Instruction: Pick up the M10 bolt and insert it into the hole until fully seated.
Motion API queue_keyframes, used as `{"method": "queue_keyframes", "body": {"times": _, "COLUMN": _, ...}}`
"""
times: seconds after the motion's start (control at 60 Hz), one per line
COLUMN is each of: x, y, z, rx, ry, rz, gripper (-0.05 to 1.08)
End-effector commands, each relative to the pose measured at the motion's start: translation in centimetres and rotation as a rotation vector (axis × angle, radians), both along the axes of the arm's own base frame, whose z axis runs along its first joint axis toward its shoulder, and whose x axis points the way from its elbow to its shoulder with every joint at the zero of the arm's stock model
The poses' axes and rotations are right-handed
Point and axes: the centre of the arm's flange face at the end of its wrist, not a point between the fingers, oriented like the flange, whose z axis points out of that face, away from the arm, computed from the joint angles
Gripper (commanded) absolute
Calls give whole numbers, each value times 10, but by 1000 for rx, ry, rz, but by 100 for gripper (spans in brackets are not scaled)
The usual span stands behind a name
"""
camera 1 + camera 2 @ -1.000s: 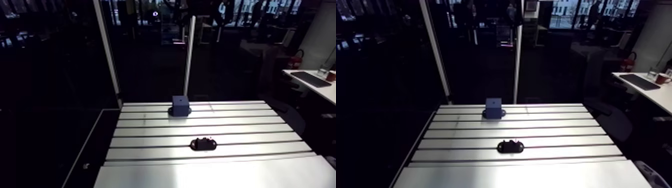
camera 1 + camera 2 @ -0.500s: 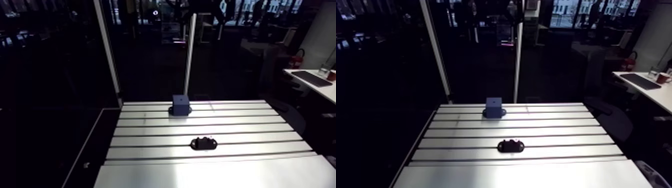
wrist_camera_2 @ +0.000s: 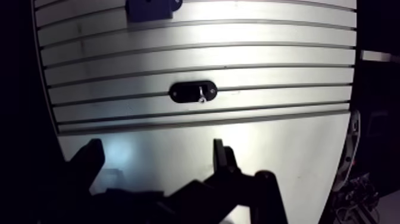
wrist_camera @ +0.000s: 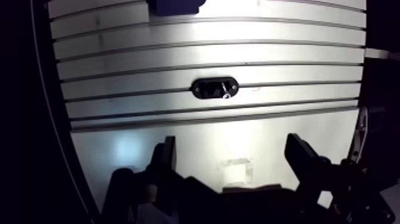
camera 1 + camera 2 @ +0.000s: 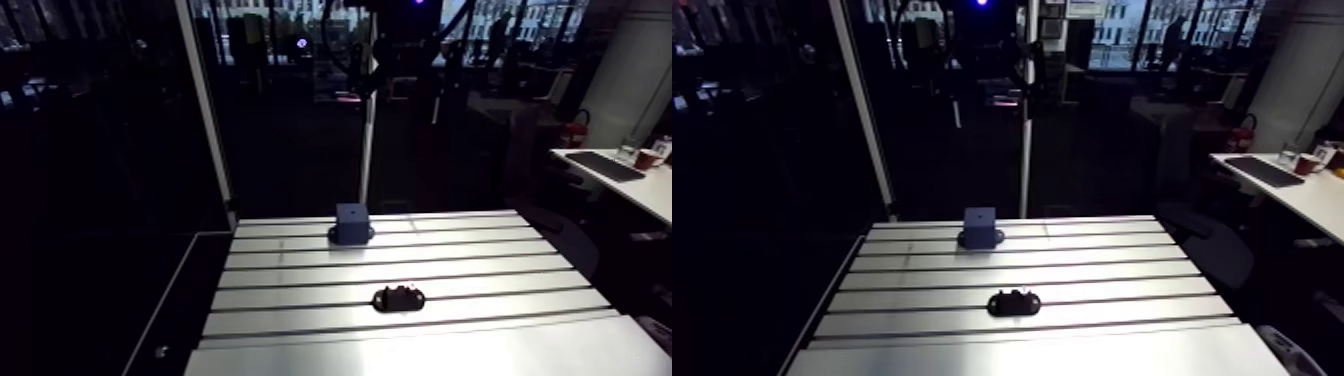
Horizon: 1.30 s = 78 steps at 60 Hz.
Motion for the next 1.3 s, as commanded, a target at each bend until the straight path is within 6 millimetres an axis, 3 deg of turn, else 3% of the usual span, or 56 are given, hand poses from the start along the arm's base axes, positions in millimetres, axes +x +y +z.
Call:
{"method": "queue_keyframes", "body": {"times": 0.017, "x": 8, "y": 27, "z": -35, "rx": -2, "ry": 17, "rz": -7, "gripper": 1}}
{"method": "queue_keyframes", "body": {"times": 0.283, "x": 17, "y": 44, "z": -89, "rx": -4, "ry": 30, "rz": -2, "gripper": 1}}
{"method": "queue_keyframes", "body": {"times": 0.633, "x": 23, "y": 52, "z": -136, "rx": -19, "ry": 50, "rz": 16, "gripper": 1}}
{"method": "queue_keyframes", "body": {"times": 1.3, "x": 34, "y": 54, "z": -195, "rx": -48, "ry": 85, "rz": 84, "gripper": 1}}
